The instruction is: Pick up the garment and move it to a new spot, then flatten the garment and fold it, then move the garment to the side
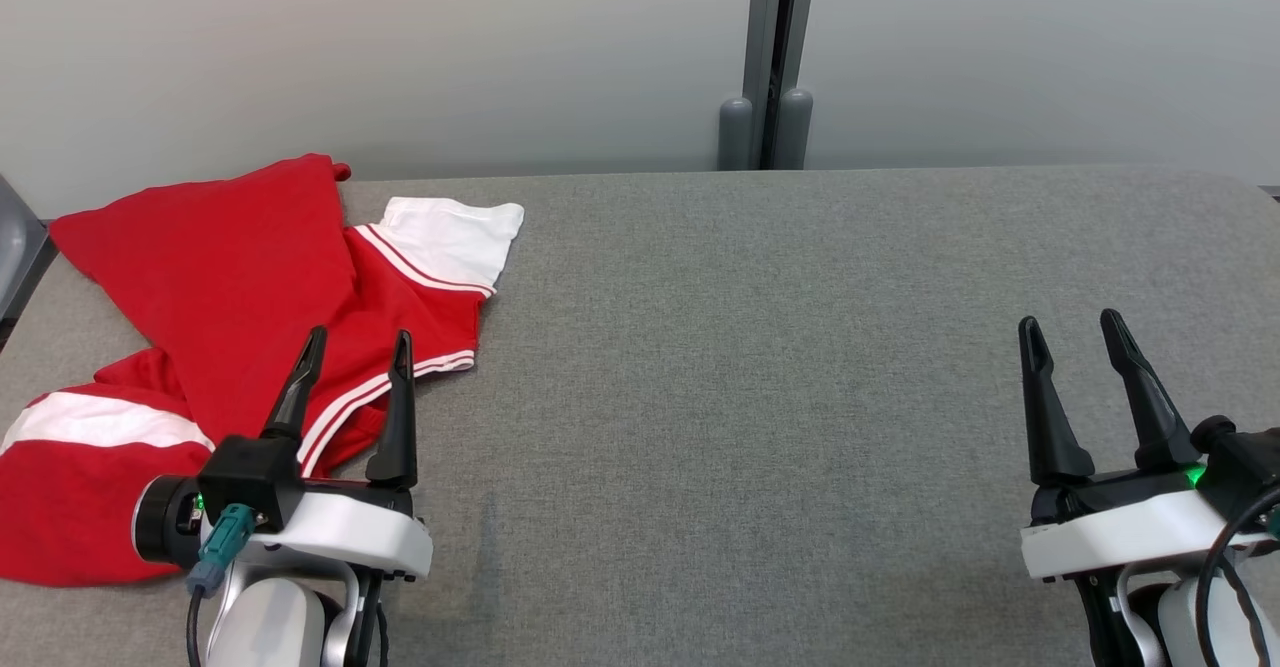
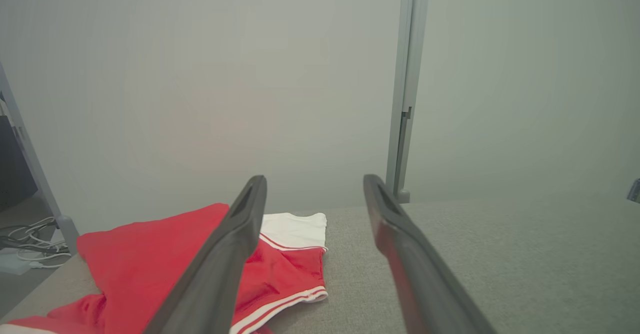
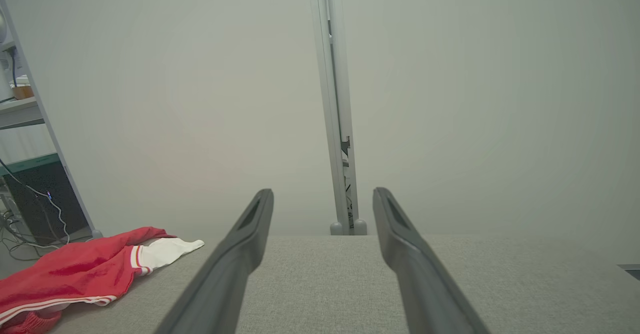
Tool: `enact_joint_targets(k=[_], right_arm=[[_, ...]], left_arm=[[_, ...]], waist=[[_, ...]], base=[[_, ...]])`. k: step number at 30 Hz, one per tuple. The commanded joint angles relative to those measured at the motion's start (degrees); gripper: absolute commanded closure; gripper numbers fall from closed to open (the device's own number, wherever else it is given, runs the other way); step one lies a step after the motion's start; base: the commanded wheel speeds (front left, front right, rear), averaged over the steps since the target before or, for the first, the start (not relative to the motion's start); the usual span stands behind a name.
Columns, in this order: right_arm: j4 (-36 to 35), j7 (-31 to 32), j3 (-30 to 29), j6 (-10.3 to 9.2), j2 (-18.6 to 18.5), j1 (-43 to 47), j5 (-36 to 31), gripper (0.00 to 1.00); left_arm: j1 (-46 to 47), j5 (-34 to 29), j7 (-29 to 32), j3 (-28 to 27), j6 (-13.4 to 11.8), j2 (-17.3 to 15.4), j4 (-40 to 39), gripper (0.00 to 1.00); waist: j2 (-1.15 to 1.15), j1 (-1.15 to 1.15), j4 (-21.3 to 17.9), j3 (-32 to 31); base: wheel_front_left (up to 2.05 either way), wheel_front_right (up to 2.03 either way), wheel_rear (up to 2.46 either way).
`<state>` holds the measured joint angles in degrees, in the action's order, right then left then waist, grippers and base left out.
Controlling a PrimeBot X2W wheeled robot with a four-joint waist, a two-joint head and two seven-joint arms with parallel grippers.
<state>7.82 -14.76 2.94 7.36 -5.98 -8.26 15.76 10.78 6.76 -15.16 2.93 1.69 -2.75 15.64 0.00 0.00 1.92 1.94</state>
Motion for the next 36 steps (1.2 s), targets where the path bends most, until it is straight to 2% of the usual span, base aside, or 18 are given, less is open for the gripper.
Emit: enact_joint_targets(k=[1,6,15,26,36], right_arm=[[-0.4,-0.6,0.1,0.25,-0.5,-0.4,0.3,0.0],[-0.6,-0.6,0.0,0.19,-0.3,-0.4,0.5,0.0],[-0.3,-0.5,1.3,0.19,-0.8,-0.1,1.3,0.0],[1.1,-0.5,2.0,0.19,-0.9,0.1,2.0,0.0],[1.6,-0.5,1.9,0.2,-1.2,-0.1,2.6,0.0]], left_arm=[[0.3,0.4,-0.1,-0.2,-0.2,-0.3,0.0,0.0],[0.4,0.6,-0.1,-0.5,-0.1,-0.3,0.1,0.0],[1.2,2.3,-0.1,-1.0,-0.4,-0.2,1.0,0.0],[1.3,2.7,-0.1,-1.2,-0.4,-0.2,2.2,0.0],[1.4,3.7,-0.1,-0.7,-0.7,-0.3,2.8,0.0]], waist=[[0.0,0.0,0.1,0.1],[0.0,0.0,0.6,0.3],[0.0,0.0,4.6,0.9],[0.0,0.0,11.5,0.3],[0.0,0.0,19.7,0.4]], base=[[0.0,0.0,0.0],[0.0,0.0,0.0],[0.0,0.0,0.0],[0.0,0.0,0.0],[0.0,0.0,0.0]])
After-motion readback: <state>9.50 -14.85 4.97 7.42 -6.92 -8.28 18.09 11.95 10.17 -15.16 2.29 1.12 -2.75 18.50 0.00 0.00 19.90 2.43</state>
